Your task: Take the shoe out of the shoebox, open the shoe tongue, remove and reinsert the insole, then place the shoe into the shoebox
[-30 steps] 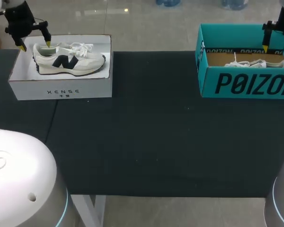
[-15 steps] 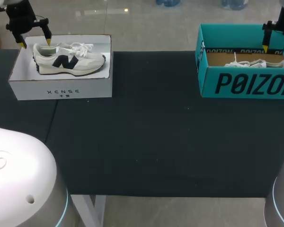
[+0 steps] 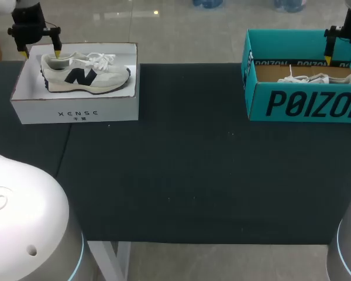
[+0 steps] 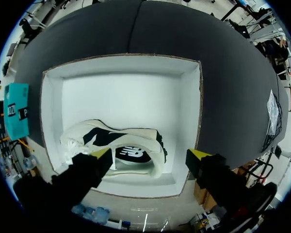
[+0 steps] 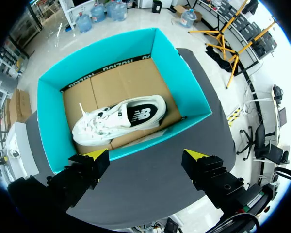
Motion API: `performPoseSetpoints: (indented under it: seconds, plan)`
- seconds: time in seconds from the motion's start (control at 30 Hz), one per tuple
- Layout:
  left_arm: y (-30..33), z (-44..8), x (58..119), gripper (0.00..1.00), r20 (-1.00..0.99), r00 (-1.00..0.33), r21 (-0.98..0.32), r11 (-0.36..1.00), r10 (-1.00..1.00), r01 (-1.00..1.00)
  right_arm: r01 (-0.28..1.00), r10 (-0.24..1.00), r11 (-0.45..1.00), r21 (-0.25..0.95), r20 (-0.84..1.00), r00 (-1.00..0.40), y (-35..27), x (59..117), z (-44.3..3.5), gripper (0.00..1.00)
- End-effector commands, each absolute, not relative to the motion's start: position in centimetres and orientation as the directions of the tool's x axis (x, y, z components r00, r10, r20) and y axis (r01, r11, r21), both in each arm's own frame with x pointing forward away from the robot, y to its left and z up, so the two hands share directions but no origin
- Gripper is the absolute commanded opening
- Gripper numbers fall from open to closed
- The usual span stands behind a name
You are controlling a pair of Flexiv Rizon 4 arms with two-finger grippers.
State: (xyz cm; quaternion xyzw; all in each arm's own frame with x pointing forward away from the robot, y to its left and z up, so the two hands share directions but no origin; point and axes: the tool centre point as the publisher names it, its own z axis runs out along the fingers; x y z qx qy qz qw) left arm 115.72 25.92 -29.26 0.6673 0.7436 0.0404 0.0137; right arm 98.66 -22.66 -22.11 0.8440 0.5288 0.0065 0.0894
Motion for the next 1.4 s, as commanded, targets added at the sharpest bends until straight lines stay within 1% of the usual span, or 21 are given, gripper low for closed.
performPoseSetpoints:
  seconds: [0.03, 0.23, 0.43, 1.3, 1.37, 1.4]
  plan:
    - [26.7, -30.9, 119.2, 1.0, 0.048, -0.126, 0.007, 0.125, 0.991, 0.992, 0.891, 0.894, -0.425, 0.16, -0.083, 0.441, -22.7, 98.6, -22.1, 1.0]
    - [26.9, -32.6, 120.0, 1.0, 0.061, -0.137, -0.02, 0.139, 0.989, 0.99, 0.891, 0.894, -0.425, 0.16, -0.083, 0.441, -22.7, 98.6, -22.1, 1.0]
    - [26.9, -33.9, 120.7, 1.0, 0.069, -0.116, -0.048, 0.119, 0.991, 0.992, 0.891, 0.894, -0.425, 0.16, -0.083, 0.441, -22.7, 98.6, -22.1, 1.0]
    - [27.8, -35.9, 120.5, 1.0, 0.079, -0.102, -0.091, 0.109, 0.992, 0.99, 0.891, 0.894, -0.425, 0.16, -0.083, 0.441, -22.7, 98.6, -22.1, 1.0]
    - [27.9, -36.0, 120.6, 0.96, 0.077, -0.104, -0.093, 0.111, 0.992, 0.989, 0.891, 0.894, -0.425, 0.16, -0.083, 0.441, -22.7, 98.6, -22.1, 1.0]
    - [27.9, -36.1, 120.6, 0.88, 0.092, -0.114, -0.095, 0.122, 0.989, 0.988, 0.891, 0.894, -0.425, 0.16, -0.083, 0.441, -22.7, 98.6, -22.1, 1.0]
